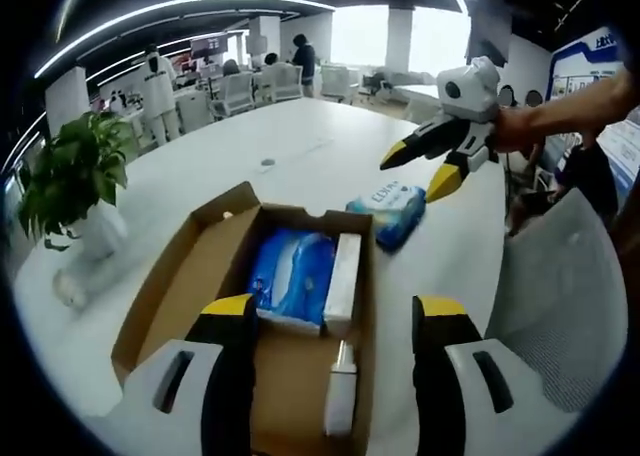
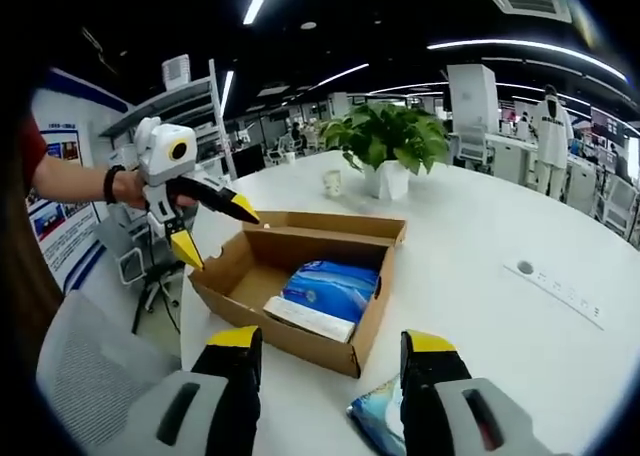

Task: Operate the shoe box by opening the lid, removing the specified soft item, and placing it in the target area until the item is outside and the box remains undamaged.

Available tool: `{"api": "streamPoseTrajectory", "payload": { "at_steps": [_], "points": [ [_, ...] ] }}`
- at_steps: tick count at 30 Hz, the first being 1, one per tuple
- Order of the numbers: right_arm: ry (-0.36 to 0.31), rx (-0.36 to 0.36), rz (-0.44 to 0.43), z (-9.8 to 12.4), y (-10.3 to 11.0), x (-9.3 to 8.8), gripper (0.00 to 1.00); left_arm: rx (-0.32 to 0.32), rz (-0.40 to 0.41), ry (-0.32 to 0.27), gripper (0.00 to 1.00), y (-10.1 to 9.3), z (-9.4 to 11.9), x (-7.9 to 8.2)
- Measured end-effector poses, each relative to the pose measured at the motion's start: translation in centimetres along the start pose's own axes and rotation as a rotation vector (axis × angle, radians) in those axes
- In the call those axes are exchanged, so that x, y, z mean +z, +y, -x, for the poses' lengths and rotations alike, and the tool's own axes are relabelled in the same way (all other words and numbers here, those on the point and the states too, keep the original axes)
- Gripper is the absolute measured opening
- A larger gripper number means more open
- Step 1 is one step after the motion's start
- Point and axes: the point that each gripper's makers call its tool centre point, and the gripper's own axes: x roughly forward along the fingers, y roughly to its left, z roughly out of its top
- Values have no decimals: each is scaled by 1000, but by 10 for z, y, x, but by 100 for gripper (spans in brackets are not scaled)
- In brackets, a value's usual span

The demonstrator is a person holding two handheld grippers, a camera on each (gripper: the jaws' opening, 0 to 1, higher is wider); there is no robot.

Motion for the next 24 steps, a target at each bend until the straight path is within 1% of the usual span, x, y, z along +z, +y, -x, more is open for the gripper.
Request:
{"api": "streamPoseTrajectory", "payload": {
  "at_steps": [2, 5, 6, 12, 15, 21, 24],
  "points": [
    [7, 6, 8, -3, 2, -1, 53, 3, 6, -2, 63, 1, 2, -2],
    [20, 23, 28, -8, 7, -3, 47, 6, 13, -2, 64, 2, 5, -6],
    [22, 28, 26, -9, 7, -3, 47, 6, 15, -2, 64, 2, 5, -7],
    [21, 35, 13, -13, 10, -2, 49, 8, 32, -1, 64, 4, 7, -14],
    [23, 39, 11, -15, 12, -1, 52, 9, 40, -7, 64, 4, 10, -15],
    [38, 48, 18, -19, 14, 1, 55, 15, 52, -19, 64, 2, 18, -20],
    [49, 53, 27, -23, 12, 3, 56, 18, 57, -20, 64, 3, 21, -24]
  ]
}}
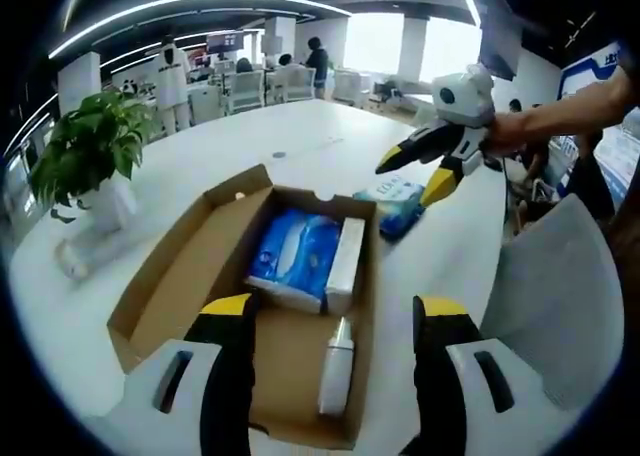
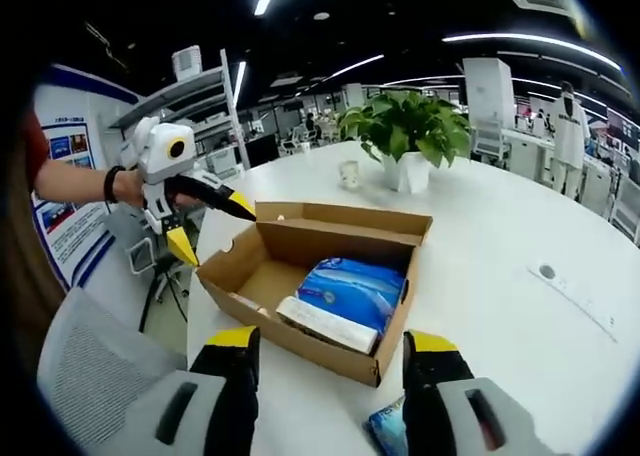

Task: Operate the shoe box by opening the lid, removing the specified soft item, and placing it in the target area until the item is outside and the box remains undamaged.

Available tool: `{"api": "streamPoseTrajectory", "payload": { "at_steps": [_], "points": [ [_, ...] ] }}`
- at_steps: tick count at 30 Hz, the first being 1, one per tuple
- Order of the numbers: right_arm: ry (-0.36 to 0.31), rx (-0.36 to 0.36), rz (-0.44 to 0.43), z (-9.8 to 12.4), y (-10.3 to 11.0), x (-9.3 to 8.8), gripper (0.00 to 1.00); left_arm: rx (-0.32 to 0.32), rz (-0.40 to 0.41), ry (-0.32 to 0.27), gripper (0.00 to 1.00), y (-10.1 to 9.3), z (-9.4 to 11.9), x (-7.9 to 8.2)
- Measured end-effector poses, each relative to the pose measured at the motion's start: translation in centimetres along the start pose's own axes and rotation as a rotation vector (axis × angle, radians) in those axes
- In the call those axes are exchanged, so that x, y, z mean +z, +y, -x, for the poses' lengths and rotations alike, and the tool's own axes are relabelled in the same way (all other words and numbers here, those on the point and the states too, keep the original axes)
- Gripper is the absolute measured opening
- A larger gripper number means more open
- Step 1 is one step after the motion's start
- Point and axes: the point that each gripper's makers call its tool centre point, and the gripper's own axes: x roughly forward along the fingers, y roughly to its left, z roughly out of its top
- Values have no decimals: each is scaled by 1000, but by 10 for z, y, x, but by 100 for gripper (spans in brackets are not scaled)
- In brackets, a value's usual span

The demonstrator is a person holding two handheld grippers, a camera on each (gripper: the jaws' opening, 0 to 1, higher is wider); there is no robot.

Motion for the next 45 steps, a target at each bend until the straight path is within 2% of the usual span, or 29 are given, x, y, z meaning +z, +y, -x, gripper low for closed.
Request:
{"api": "streamPoseTrajectory", "payload": {
  "at_steps": [11, 17, 22, 27, 36, 45],
  "points": [
    [69, 70, 72, -30, 7, 17, 56, 2, 46, -21, 64, 0, 13, -12],
    [109, 103, 145, -51, 10, 29, 56, 13, 67, -42, 64, 9, 20, -13],
    [163, 133, 226, -66, 11, 36, 54, 20, 85, -53, 64, 5, 26, -18],
    [237, 156, 303, -75, 13, 35, 54, 25, 103, -57, 64, 4, 33, -26],
    [331, 197, 417, -93, 13, 33, 53, 34, 119, -64, 64, 3, 42, -33],
    [384, 225, 489, -110, 9, 32, 53, 45, 134, -74, 64, 9, 45, -37]
  ]
}}
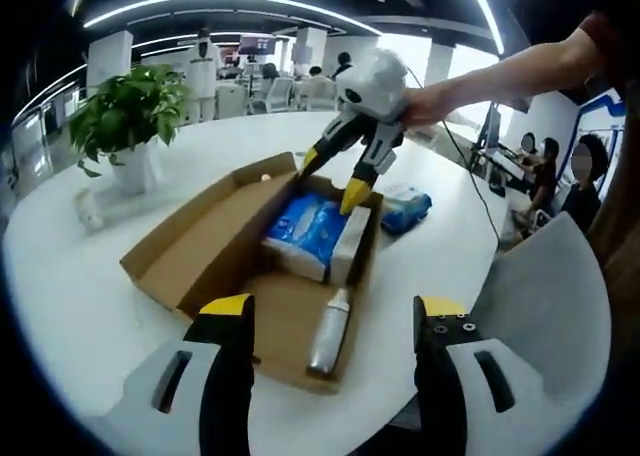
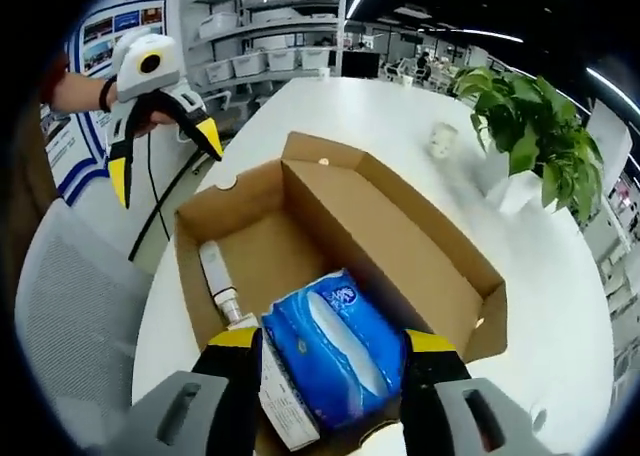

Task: Operate the shoe box by opening the lid, removing the specified soft item, and placing it in the target area until the item is outside and the box remains undamaged.

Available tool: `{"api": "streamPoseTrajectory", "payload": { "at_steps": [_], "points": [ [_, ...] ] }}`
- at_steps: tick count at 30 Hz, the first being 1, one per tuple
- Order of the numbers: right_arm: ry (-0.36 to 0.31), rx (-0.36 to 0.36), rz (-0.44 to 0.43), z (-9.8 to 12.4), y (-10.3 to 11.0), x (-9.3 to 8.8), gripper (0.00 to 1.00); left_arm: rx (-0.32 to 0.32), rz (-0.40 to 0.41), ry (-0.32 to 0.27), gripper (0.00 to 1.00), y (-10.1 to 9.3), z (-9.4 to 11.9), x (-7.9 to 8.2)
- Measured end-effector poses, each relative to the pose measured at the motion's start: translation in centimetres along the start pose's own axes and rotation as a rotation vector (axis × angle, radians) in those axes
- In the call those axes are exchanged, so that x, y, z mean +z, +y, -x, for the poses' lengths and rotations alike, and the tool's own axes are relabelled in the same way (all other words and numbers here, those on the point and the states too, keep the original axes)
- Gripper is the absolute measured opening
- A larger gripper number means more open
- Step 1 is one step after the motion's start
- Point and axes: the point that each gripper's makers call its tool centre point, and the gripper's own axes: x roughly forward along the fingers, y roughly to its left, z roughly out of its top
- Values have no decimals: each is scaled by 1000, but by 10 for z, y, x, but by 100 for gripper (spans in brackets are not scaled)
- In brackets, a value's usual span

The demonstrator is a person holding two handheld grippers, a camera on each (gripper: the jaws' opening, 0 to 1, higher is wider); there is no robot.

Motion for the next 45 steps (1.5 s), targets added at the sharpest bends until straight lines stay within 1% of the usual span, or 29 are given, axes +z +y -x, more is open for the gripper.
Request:
{"api": "streamPoseTrajectory", "payload": {
  "at_steps": [6, 10, 16, 20, 27, 28, 30, 31, 36, 40, 45],
  "points": [
    [29, 22, 32, -6, -3, -4, 53, 11, 15, -6, 65, 6, 1, -5],
    [64, 46, 65, -11, -2, -10, 54, 16, 23, -6, 64, 5, 2, -6],
    [85, 63, 90, -19, -5, -11, 54, 20, 36, -10, 64, 6, 2, -5],
    [121, 80, 139, -25, -7, -15, 56, 29, 31, -3, 65, 8, 3, -7],
    [159, 107, 182, -36, -10, -20, 56, 36, 48, 1, 65, 11, 7, -13],
    [169, 114, 195, -37, -9, -22, 56, 37, 50, 0, 65, 12, 7, -13],
    [206, 129, 253, -41, -9, -28, 57, 39, 55, -3, 65, 13, 8, -13],
    [213, 134, 265, -42, -8, -30, 57, 40, 55, -2, 65, 13, 8, -13],
    [218, 147, 268, -50, -8, -32, 57, 43, 58, 3, 64, 14, 8, -17],
    [244, 152, 300, -55, -6, -38, 59, 44, 62, 4, 64, 15, 8, -19],
    [269, 168, 327, -62, -4, -44, 62, 48, 67, -9, 64, 17, 8, -15]
  ]
}}
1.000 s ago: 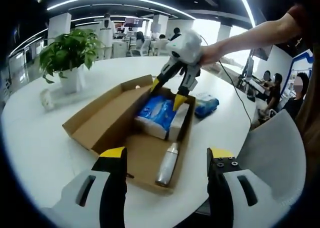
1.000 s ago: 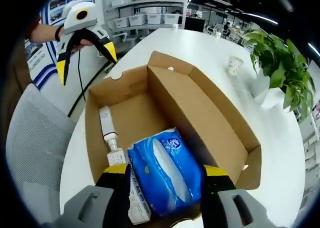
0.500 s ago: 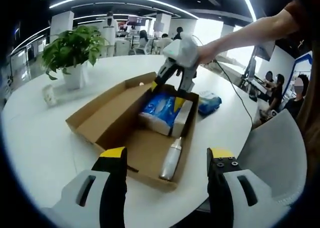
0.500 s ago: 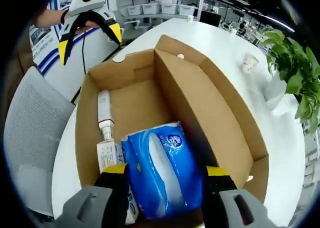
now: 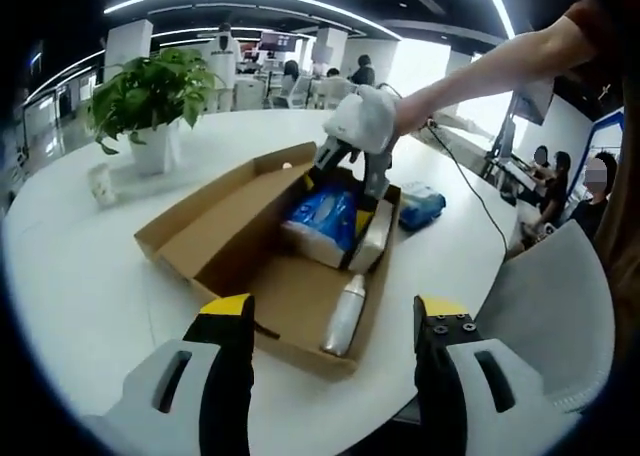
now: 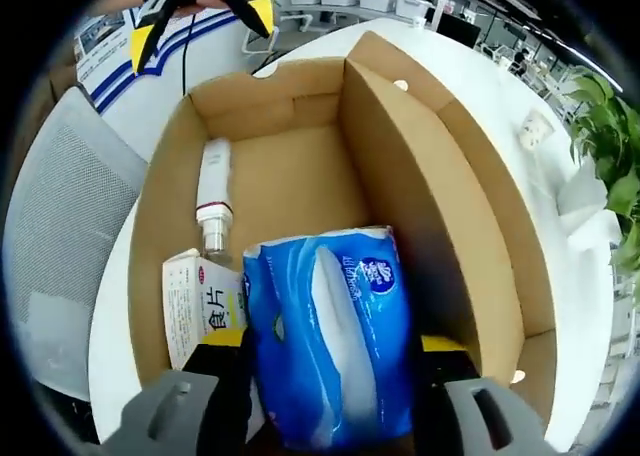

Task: Operate the shoe box by opening the lid, removing the specified soft item, and placing it in the target area until the item is outside and the box remains undamaged.

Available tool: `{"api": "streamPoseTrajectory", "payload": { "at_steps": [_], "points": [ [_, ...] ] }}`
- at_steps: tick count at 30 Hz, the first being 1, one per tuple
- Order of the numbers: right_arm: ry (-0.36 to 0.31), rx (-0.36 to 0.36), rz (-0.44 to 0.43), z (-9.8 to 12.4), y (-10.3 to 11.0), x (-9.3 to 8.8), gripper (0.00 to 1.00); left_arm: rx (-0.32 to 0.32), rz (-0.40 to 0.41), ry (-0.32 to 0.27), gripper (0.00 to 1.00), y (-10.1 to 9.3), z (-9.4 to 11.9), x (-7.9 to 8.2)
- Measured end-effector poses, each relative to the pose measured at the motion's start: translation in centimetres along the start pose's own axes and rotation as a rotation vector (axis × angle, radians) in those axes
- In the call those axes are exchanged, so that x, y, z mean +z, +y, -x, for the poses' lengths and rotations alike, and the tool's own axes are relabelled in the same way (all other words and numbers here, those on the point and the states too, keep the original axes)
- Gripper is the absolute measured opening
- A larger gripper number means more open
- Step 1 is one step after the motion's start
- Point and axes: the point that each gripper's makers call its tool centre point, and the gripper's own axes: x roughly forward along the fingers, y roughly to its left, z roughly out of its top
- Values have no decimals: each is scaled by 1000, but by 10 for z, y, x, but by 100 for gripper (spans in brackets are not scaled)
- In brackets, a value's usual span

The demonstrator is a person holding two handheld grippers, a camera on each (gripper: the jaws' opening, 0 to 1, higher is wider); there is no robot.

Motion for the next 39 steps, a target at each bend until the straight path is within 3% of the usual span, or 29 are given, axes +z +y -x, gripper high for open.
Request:
{"api": "streamPoseTrajectory", "payload": {
  "at_steps": [14, 24, 39],
  "points": [
    [32, -16, 16, -14, 1, -2, 60, 7, 3, 2, 64, 5, 4, -3],
    [26, -43, 8, -6, 5, 2, 46, 14, 12, -2, 63, 5, 8, -5],
    [8, -65, 6, 4, 3, 12, 44, 27, 5, -8, 63, 3, 22, -4]
  ]
}}
